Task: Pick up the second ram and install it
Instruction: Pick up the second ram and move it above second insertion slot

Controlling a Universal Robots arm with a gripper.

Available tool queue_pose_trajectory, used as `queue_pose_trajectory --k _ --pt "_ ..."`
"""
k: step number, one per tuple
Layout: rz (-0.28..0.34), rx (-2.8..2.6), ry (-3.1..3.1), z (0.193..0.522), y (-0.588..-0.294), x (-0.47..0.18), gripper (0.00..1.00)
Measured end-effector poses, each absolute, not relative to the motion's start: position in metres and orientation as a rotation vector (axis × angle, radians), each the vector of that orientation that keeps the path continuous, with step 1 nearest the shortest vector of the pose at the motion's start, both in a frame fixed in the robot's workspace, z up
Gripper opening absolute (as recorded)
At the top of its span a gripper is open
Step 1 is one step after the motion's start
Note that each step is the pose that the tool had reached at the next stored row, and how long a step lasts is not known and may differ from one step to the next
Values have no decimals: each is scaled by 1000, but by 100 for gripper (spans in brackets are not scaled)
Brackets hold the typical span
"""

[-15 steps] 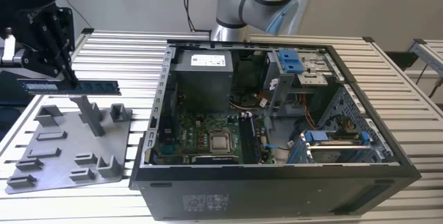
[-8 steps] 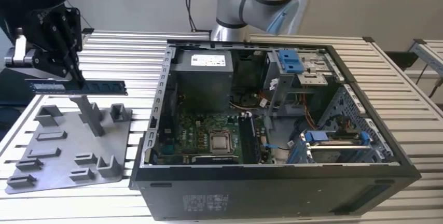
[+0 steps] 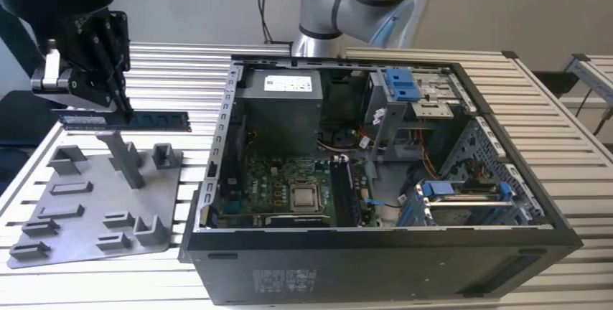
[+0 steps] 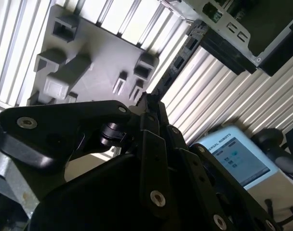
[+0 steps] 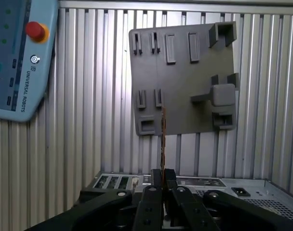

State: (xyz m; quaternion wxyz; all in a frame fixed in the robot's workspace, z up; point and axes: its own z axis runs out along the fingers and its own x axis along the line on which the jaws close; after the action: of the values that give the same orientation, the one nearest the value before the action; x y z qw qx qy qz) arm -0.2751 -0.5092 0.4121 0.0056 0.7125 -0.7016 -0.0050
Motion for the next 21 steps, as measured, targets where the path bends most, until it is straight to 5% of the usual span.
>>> queue_pose_trajectory --k 21 --pt "-18 2231 -2197 412 -509 -225 14"
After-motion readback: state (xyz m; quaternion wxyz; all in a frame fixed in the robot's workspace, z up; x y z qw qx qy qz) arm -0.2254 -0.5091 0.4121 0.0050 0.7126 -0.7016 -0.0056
